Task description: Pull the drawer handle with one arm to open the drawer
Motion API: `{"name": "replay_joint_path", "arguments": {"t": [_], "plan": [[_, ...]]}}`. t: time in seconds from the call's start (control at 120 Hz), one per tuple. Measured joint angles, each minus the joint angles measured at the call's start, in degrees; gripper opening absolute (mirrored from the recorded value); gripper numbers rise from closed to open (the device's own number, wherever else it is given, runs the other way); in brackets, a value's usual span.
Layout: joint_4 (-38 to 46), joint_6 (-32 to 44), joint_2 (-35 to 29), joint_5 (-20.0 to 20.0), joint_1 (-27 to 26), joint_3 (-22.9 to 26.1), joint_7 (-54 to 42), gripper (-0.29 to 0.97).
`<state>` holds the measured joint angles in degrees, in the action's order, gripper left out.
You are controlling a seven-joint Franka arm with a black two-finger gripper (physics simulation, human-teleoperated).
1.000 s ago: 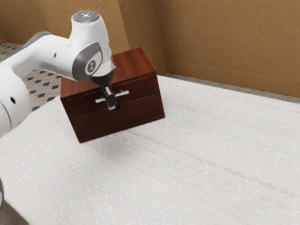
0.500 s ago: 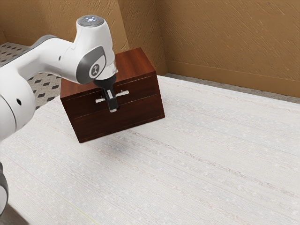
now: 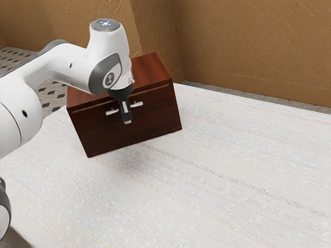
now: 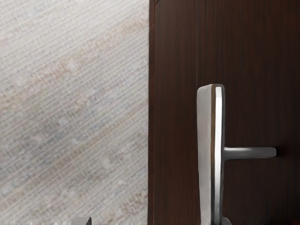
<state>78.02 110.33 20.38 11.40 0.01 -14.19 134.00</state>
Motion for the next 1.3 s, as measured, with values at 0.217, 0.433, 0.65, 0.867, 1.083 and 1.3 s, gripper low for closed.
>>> {"name": "replay_joint_path", "arguments": {"t": [0.217,0.433,0.65,0.867,1.083,1.3], "plan": [[0.9,-0.4,-0.6,-0.2,-0.7,0.0,-0.2,0.22],[2.5,-0.7,-1.8,-0.7,-1.3,-0.1,0.3,0.21],[4.6,-0.7,-3.4,-1.4,-1.9,-0.6,0.9,0.2],[5.1,-0.7,-3.6,-2.1,-4.5,-2.5,1.7,0.2],[6.4,-0.8,-4.6,-3.5,-7.1,-5.5,2.5,0.2],[7.7,-0.9,-5.5,-4.5,-10.2,-8.4,3.6,0.2]]}}
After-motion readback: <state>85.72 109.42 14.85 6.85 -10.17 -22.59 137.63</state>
